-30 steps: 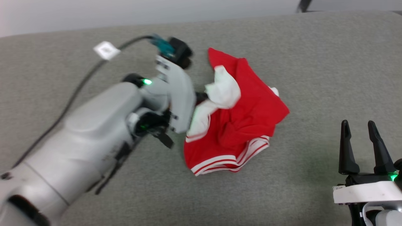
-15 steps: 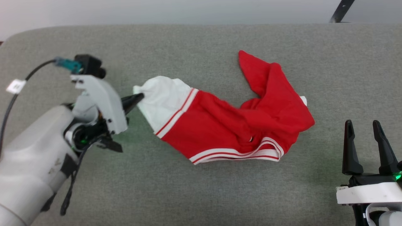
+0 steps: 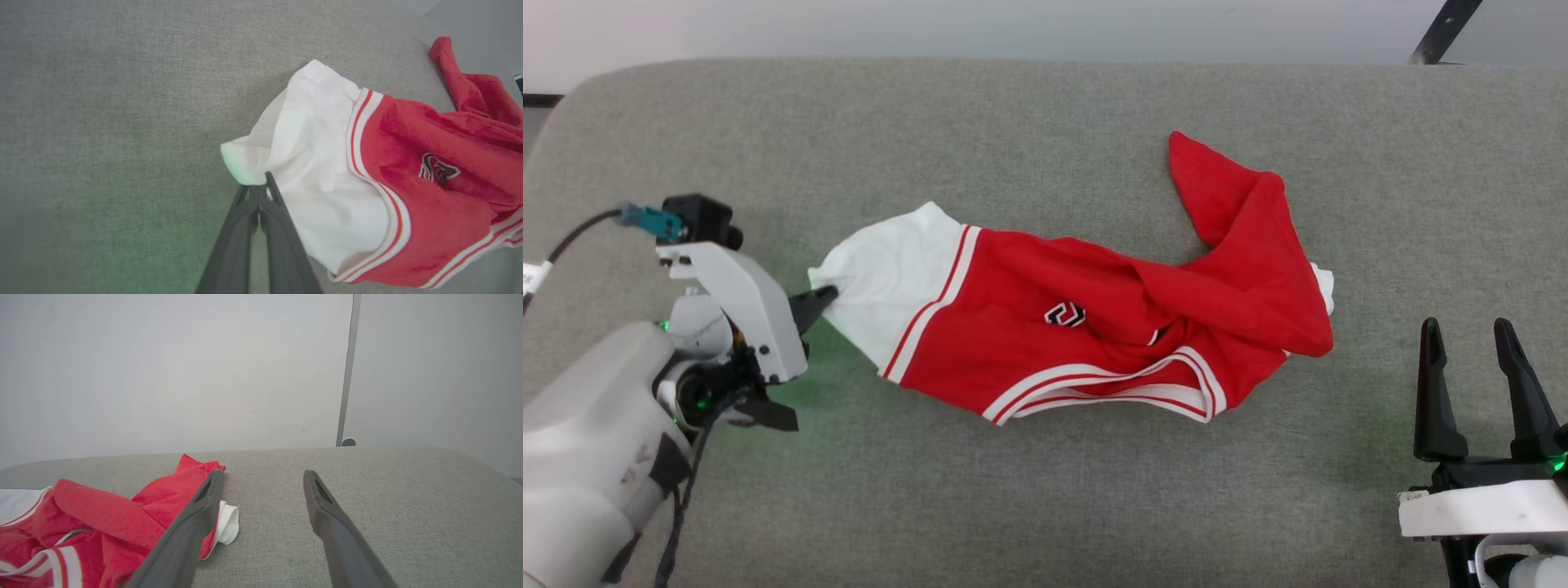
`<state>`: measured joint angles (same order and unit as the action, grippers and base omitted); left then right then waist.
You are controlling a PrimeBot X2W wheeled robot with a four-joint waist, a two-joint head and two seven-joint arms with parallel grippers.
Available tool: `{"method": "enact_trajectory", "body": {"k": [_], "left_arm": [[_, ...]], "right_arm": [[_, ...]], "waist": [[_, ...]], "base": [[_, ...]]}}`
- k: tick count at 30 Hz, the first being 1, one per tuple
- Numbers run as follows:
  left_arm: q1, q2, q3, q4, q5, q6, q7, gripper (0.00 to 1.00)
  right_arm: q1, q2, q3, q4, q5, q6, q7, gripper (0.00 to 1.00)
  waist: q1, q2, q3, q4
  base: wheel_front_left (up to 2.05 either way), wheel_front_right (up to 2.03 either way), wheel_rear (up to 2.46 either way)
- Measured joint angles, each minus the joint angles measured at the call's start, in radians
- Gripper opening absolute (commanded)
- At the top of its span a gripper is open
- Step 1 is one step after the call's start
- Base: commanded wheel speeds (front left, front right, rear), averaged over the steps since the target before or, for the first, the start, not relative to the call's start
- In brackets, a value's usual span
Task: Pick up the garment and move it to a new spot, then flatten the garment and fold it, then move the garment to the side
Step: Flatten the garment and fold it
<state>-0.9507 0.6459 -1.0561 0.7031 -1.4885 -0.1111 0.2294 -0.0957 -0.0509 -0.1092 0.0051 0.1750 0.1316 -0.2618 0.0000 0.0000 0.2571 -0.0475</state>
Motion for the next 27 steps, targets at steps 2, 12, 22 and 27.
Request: {"method": "enact_trajectory", "body": {"k": [2, 12, 22, 27], "left_arm": [[0.004, -0.005, -0.007, 0.021, 0.004, 0.009, 0.005, 0.0], [0.01, -0.027, -0.033, 0.091, 0.034, 0.013, 0.006, 0.78], [0.031, -0.037, -0.002, 0.053, 0.043, -0.005, -0.134, 1.0], [0.094, -0.036, 0.023, -0.017, 0.044, -0.012, -0.263, 1.0]], "right_arm": [[0.0, 0.0, 0.002, -0.001, 0.0, 0.0, 0.0, 1.0], [0.0, 0.0, 0.004, 0.007, -0.016, 0.0, 0.0, 1.0], [0.001, -0.009, 0.032, 0.035, -0.065, 0.0, 0.062, 1.0], [-0.002, -0.048, 0.05, 0.031, -0.069, 0.0, 0.141, 1.0]], "waist": [[0.0, 0.0, 0.0, -0.001], [0.0, 0.0001, -0.002, -0.006], [0.0, 0.0, -0.026, 0.017], [0.0, 0.0, -0.045, 0.043]], "base": [[0.0, 0.0, 0.0], [0.0, 0.0, 0.0], [0.0, 0.0, 0.0], [0.0, 0.0, 0.0]]}}
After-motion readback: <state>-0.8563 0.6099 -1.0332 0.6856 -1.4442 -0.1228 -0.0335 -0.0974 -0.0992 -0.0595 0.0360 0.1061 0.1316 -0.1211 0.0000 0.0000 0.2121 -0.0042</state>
